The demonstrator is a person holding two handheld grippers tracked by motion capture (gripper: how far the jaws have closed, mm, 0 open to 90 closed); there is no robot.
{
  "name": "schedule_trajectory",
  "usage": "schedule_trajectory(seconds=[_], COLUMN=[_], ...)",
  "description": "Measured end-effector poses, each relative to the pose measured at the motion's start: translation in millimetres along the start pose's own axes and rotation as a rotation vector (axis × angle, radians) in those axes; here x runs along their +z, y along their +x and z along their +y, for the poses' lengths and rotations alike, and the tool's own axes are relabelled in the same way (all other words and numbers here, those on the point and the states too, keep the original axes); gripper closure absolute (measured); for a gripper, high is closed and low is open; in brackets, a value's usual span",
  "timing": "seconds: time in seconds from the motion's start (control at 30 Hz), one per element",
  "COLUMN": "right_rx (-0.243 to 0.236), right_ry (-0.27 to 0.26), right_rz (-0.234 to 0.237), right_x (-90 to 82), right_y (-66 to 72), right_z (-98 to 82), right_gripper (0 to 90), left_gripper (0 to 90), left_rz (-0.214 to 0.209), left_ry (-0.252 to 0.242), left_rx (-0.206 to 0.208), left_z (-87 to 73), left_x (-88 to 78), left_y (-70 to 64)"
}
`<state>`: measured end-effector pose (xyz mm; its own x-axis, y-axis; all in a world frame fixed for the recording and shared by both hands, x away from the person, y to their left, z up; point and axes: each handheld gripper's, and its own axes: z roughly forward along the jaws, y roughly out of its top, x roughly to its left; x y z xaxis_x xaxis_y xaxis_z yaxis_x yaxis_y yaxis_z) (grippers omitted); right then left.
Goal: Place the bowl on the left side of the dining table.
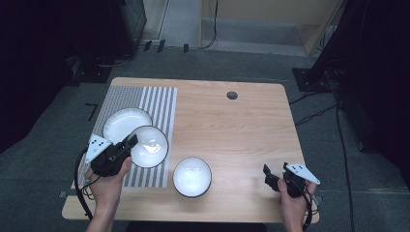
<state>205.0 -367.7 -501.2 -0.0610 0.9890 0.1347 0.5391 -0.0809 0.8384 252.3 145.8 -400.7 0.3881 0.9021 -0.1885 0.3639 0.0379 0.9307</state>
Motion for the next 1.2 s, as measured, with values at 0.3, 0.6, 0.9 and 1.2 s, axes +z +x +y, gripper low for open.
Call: schedule_trajectory(seconds=[0.3,0.6,0.9,1.2], right_rx=[-0.010,0.009,-0.023,-0.024], right_ry=[0.084,0.134,0.172,0.175], right_rz=[-0.060,-0.097,-0.149,-0.145], right_x=[13.3,17.8,20.2,20.5], right_y=[-12.7,-21.0,-21.7,-21.5], right_z=[-9.1,-11.3,-11.4,-11.3], right_gripper=[18.8,18.9,16.0,14.6], left_gripper=[82.8,82.9,82.9,83.0], left_rz=[0.023,0.046,0.077,0.109], left_ry=[-0.001,-0.015,-0.034,-0.050], left_rx=[-0.020,-0.036,-0.051,-0.068], left_z=[0.8,4.6,13.4,21.0], left_x=[-1.1,-8.3,-13.8,-15.1], left_y=[14.4,27.1,47.6,63.7])
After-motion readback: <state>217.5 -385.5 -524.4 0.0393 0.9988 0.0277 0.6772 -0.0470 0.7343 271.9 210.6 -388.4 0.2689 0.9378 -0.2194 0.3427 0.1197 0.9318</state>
